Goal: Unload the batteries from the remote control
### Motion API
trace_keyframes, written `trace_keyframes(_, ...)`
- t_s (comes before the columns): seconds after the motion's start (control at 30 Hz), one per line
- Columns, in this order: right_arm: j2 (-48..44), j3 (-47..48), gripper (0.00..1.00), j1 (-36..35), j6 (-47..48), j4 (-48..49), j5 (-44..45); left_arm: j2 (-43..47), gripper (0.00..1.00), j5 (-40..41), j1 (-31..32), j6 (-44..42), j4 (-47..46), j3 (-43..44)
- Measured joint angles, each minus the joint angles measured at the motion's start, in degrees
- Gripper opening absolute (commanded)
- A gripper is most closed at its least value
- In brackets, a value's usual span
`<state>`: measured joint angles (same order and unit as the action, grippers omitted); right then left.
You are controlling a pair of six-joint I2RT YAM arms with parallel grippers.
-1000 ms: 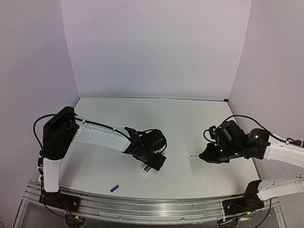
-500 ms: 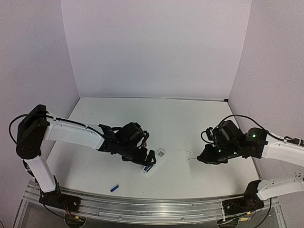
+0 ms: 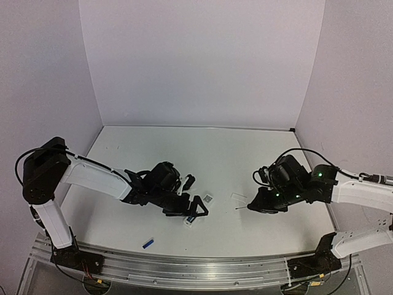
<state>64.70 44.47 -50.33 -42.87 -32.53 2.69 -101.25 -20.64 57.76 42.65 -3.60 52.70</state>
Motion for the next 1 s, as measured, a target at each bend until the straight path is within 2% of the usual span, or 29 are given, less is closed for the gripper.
trace_keyframes(0.27, 1.6, 0.0, 0.0, 0.0, -0.2, 3.9, -1.8, -1.1, 1.0, -5.3, 0.1, 2.8, -5.4, -1.9)
trace_keyframes(0.57, 3.7, 0.1, 0.0, -0.1, -0.3, 8.1, -5.3, -3.3, 1.0, -7.0, 0.5, 4.9, -8.1, -2.0)
trace_keyframes(0.87, 10.2, 2.9, 0.0, -0.8, 1.1, 11.6, -11.0, -1.6, 0.99, -3.8, 0.6, 6.0, -7.0, -3.0)
trace_keyframes(1.0, 11.7, 4.4, 0.0, -1.3, 2.4, 12.6, -13.3, 1.9, 0.94, -0.8, -1.4, 7.4, -5.2, -4.7)
